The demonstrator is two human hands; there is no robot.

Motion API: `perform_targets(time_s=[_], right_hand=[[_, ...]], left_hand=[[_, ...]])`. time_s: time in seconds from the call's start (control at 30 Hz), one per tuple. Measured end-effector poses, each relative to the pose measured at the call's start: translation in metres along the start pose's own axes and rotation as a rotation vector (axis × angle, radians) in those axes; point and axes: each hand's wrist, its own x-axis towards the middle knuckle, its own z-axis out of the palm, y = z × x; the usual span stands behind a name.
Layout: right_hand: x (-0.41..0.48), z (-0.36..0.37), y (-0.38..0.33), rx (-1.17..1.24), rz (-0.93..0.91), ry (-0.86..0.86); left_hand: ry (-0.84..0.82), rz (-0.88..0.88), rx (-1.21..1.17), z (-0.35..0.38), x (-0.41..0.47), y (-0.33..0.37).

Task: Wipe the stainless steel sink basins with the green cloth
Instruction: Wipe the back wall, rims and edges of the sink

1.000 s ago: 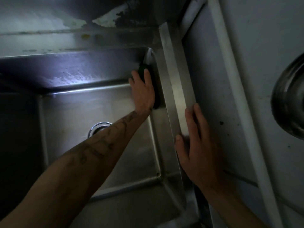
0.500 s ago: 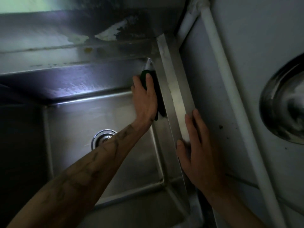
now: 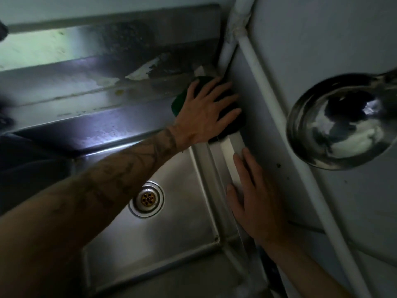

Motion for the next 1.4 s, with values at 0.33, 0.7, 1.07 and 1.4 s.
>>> perform_targets(time_s=[0.33, 0.7, 1.07, 1.4], right_hand=[[-0.001, -0.002, -0.003, -0.023, 0.009, -0.005], [-0.070, -0.011, -0.008, -0.063, 0.246, -0.009], [-0.117, -0.017, -0.021, -0.105, 0.401, 0.016], [-0.135, -0.014, -0.027, -0.146, 0.489, 0.049]], left_hand=[[-0.017, -0.128, 0.033, 0.006, -0.005, 0.023], [-0.046, -0.179, 0.010, 0.010, 0.004, 0.015], [-0.072, 0.017, -0.003, 0.010, -0.067, 0.073], [-0.111, 0.000, -0.038, 0.015, -0.128, 0.137]])
